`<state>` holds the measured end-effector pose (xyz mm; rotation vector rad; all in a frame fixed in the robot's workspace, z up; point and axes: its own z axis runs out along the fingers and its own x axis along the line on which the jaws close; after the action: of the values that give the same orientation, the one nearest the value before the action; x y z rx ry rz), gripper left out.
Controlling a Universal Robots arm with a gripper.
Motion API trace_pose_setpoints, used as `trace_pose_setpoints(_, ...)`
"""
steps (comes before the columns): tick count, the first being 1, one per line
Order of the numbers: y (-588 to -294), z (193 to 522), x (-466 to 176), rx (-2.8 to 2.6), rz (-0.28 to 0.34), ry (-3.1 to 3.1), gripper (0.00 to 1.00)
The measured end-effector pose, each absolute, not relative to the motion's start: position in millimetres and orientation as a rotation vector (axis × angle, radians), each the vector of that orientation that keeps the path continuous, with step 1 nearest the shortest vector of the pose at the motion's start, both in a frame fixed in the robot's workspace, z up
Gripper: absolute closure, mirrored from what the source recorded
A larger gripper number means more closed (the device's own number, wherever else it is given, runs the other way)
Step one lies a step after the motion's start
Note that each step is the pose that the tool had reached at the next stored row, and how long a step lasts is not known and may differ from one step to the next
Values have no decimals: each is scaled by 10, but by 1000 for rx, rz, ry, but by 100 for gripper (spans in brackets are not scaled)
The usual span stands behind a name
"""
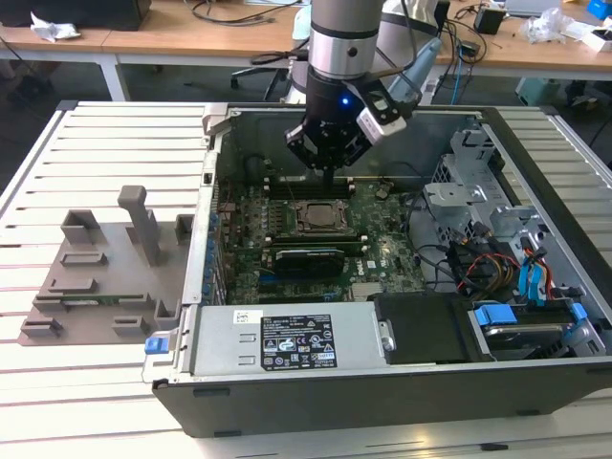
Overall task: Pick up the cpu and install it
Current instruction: 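Install the first cpu locking lever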
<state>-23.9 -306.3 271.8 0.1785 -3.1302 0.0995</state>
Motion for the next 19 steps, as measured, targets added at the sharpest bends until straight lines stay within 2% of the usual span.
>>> trace_pose_setpoints(5, -3063, 2834, -238, 178, 99, -3130, 89)
trace_pose_setpoints(19, -3063, 2835, -325, 178, 99, -3130, 89)
